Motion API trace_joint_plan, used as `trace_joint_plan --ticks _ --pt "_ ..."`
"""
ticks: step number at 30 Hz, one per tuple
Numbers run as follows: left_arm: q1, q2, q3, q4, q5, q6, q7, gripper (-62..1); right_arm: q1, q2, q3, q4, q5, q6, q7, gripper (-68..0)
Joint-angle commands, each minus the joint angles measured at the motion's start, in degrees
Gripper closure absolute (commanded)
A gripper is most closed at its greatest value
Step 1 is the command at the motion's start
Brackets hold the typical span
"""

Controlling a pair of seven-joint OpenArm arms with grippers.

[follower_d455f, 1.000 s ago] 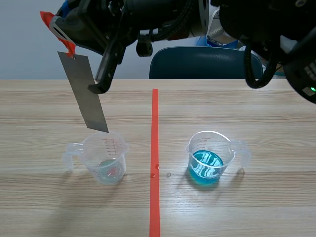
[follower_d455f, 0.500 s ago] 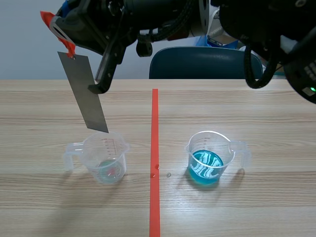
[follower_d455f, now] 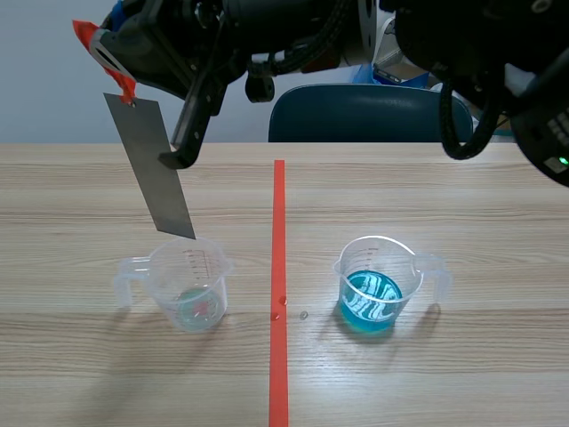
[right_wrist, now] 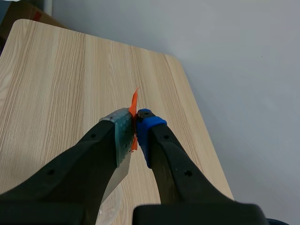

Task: Do the redox reaction experiment

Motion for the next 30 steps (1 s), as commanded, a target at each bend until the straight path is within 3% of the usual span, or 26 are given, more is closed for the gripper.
trace_joint_plan --ticks 1,25,30 --pt "0.1 0.3 -0.5 0.8 -0.1 -0.2 -1.1 -62.3 1.4 -0.3 0.5 0.7 0.7 -0.2 1.1 -0.8" --pt "0.1 0.3 -0.5 0.8 -0.1 -0.2 -1.1 -62.3 0.6 -0.1 2.4 0.8 0.7 -0.1 1.3 -0.8" --pt "0.1 0.3 -0.5 0.8 -0.1 -0.2 -1.1 -62.3 0.6 1.9 3.7 0.8 1.5 1.4 2.3 -0.8"
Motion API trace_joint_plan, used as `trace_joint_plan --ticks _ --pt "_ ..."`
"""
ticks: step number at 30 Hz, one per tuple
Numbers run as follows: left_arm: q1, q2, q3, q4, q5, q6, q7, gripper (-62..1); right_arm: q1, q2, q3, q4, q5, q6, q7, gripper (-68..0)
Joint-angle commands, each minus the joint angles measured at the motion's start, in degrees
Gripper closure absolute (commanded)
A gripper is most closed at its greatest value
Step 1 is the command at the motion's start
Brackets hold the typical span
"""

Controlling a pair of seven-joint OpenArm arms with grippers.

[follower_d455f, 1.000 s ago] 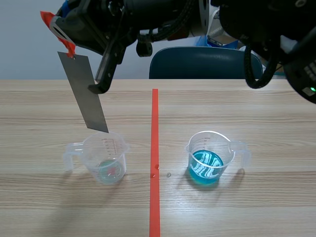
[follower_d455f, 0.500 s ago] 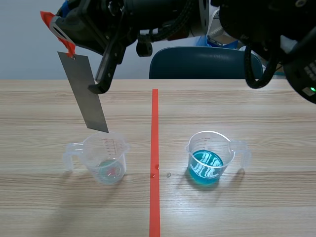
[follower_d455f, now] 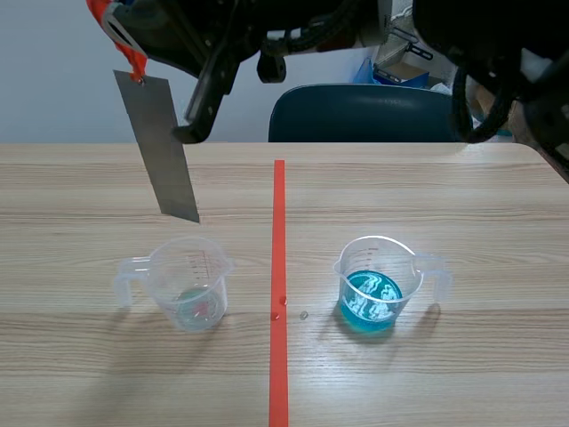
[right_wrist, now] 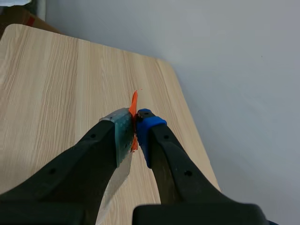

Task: Do the redox reaction experiment

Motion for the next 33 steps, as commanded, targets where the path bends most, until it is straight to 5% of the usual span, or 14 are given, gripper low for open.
trace_joint_plan --ticks 1,18,33 --pt "0.1 0.3 -0.5 0.8 -0.1 -0.2 -1.1 -62.3 0.7 1.6 1.1 0.9 1.3 -0.2 1.0 -0.8" --pt "0.1 0.3 -0.5 0.8 -0.1 -0.2 -1.1 -62.3 -0.6 19.5 5.6 3.3 8.9 0.7 8.5 -0.8" --pt "0.1 0.3 -0.5 0.8 -0.1 -0.2 -1.1 -62.3 -16.0 28.7 24.0 3.4 9.4 8.0 10.8 -0.8"
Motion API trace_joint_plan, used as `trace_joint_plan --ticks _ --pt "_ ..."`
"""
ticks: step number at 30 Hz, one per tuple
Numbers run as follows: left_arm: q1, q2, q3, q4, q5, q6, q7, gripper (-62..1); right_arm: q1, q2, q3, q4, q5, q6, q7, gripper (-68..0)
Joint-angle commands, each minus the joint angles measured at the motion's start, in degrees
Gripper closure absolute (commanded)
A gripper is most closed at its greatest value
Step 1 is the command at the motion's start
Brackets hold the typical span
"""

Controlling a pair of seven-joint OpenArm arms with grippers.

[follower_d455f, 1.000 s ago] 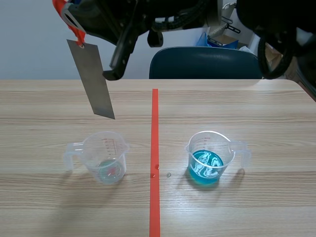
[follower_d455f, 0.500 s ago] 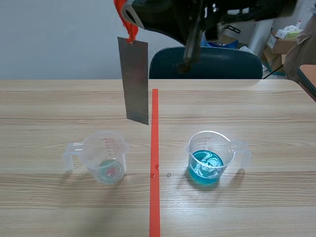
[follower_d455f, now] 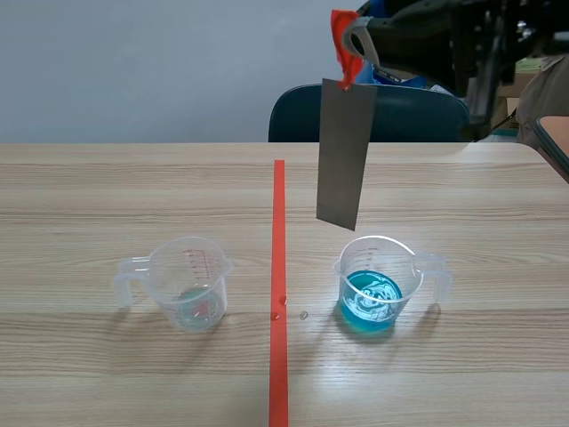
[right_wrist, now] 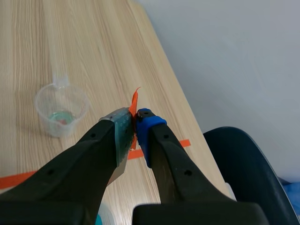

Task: Do the redox reaction experiment

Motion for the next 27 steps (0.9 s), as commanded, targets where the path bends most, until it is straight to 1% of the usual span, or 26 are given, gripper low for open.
trace_joint_plan --ticks 1,6,18,22,27 --pt "0.1 0.3 -0.5 0.8 -0.2 -0.2 -1.1 -62.3 -0.9 0.8 2.0 0.8 0.7 0.3 0.7 -0.8" --pt "0.1 0.3 -0.5 0.8 -0.2 -0.2 -1.1 -62.3 -6.6 1.6 7.7 0.9 0.8 4.3 1.1 -0.8" --pt "0.1 0.3 -0.5 0.8 -0.2 -0.2 -1.1 -62.3 -18.1 2.0 18.3 4.7 0.5 4.3 1.4 -0.8" --pt "0.1 0.3 -0.5 0.8 -0.2 -0.2 -1.1 -62.3 -20.3 2.0 20.2 5.9 0.0 4.3 1.0 -0.8" --pt "0.1 0.3 -0.5 0.8 -0.2 -0.2 -1.1 -62.3 -21.8 2.0 21.1 5.9 -0.1 4.3 1.0 -0.8"
